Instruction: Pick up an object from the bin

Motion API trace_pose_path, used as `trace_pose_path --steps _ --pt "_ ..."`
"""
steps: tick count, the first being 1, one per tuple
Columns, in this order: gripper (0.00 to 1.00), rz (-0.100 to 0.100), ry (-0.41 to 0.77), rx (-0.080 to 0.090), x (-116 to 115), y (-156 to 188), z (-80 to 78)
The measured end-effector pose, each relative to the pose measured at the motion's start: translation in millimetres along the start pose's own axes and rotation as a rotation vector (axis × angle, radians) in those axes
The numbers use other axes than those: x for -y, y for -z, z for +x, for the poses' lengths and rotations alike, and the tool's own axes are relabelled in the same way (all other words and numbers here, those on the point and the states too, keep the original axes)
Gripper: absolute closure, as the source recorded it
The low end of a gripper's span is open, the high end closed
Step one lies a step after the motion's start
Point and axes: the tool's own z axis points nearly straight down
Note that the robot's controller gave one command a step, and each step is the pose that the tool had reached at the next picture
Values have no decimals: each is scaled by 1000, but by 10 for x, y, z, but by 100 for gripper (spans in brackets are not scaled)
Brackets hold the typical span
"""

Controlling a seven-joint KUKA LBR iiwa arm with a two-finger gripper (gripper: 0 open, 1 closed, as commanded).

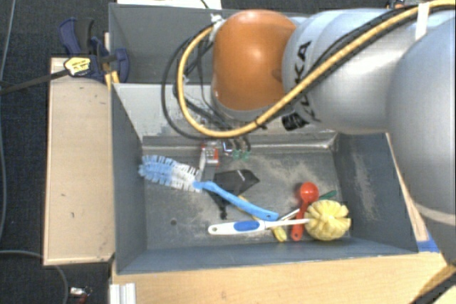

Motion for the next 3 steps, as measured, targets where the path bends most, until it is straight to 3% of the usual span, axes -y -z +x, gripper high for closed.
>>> trace_pose_path --steps 1,2,3 --pt "0 1 82 -4 892 -837 215" --pt "0 -8 227 15 177 -1020 -216" --pt "0 7 97 -6 690 -903 26"
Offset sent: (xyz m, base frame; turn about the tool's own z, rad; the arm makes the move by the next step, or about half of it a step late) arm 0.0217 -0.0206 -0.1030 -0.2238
